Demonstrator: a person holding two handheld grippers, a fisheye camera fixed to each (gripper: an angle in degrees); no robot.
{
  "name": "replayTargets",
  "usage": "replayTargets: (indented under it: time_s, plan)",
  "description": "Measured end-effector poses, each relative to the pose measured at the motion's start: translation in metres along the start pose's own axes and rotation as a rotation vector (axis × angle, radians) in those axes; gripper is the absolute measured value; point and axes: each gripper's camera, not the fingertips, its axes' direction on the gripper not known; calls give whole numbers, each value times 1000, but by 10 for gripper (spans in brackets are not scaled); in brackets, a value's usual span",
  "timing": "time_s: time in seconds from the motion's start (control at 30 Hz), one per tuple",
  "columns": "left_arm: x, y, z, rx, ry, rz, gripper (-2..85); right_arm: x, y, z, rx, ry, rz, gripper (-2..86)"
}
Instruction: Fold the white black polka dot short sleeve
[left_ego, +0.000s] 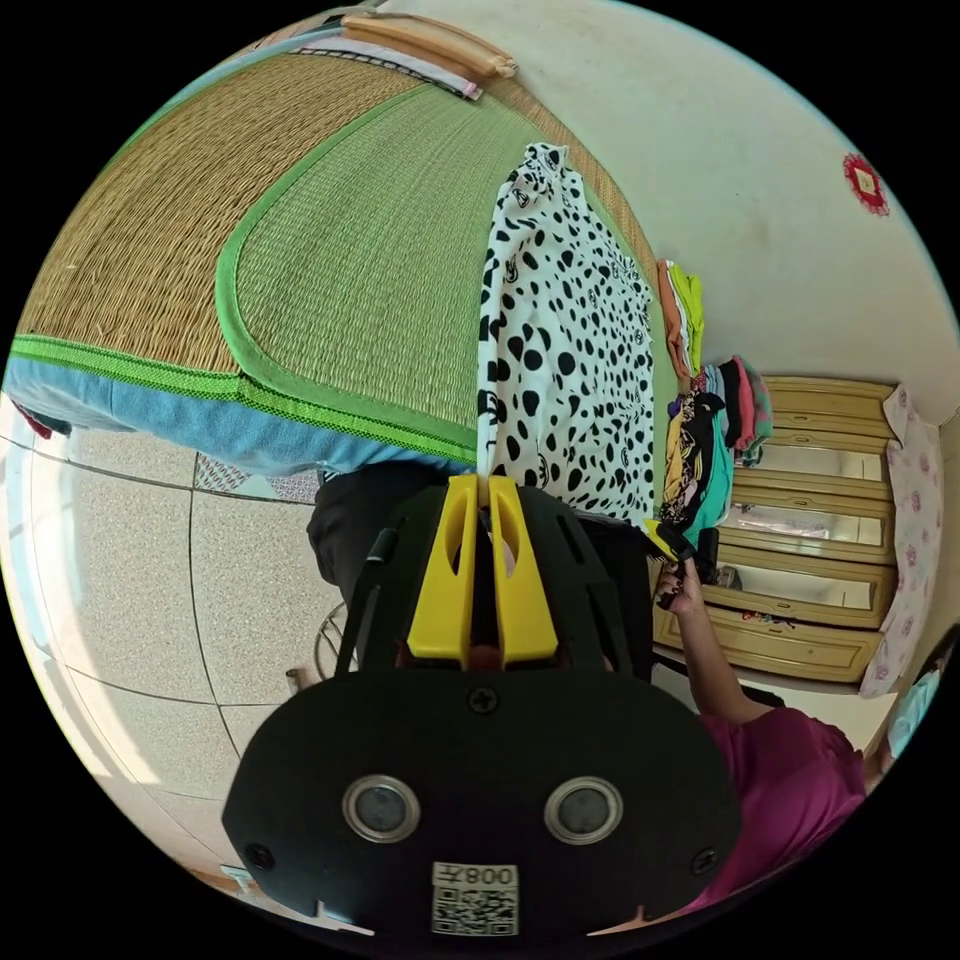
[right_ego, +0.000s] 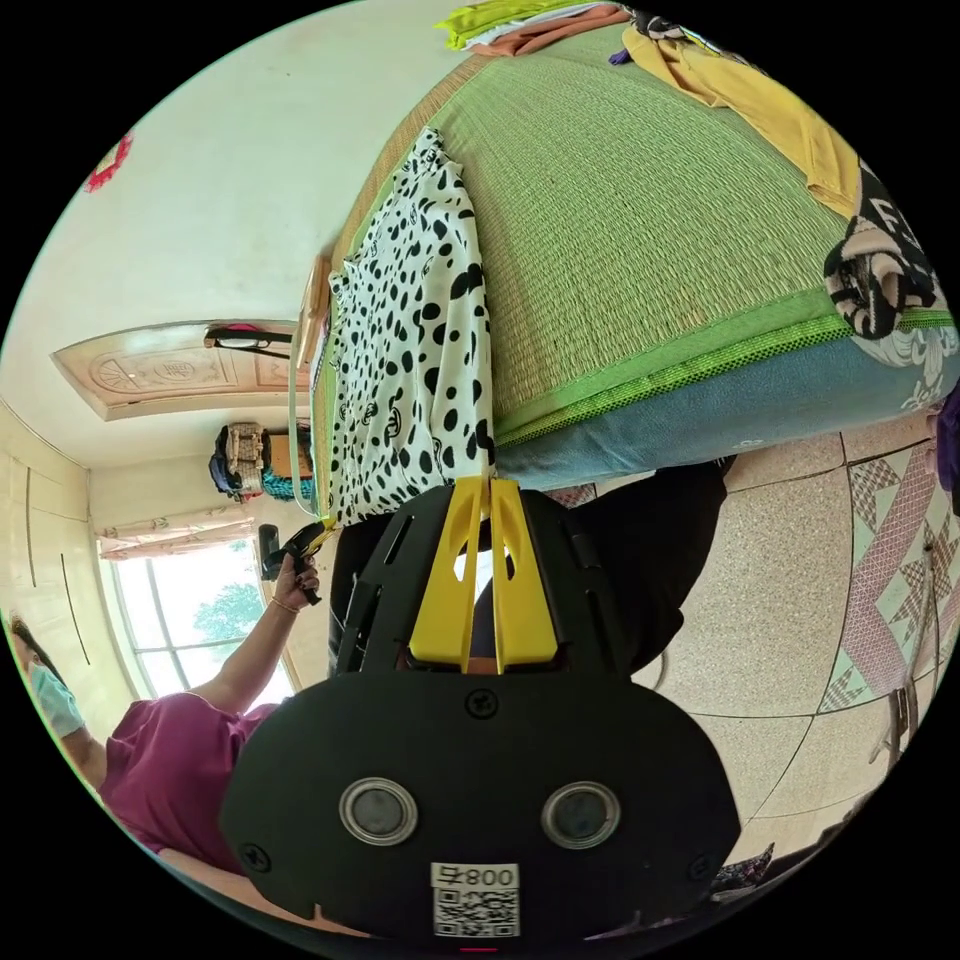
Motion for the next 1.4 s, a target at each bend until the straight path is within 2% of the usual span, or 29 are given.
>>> replayTargets:
  time_s: [0.43, 1.4]
  plan:
    - [-22, 76, -22, 34, 109, 39, 16, -19, 45, -39, 41, -108, -104, 8]
    - [-49, 226, -59, 80, 189, 103, 14, -33, 145, -77, 63, -238, -223, 9]
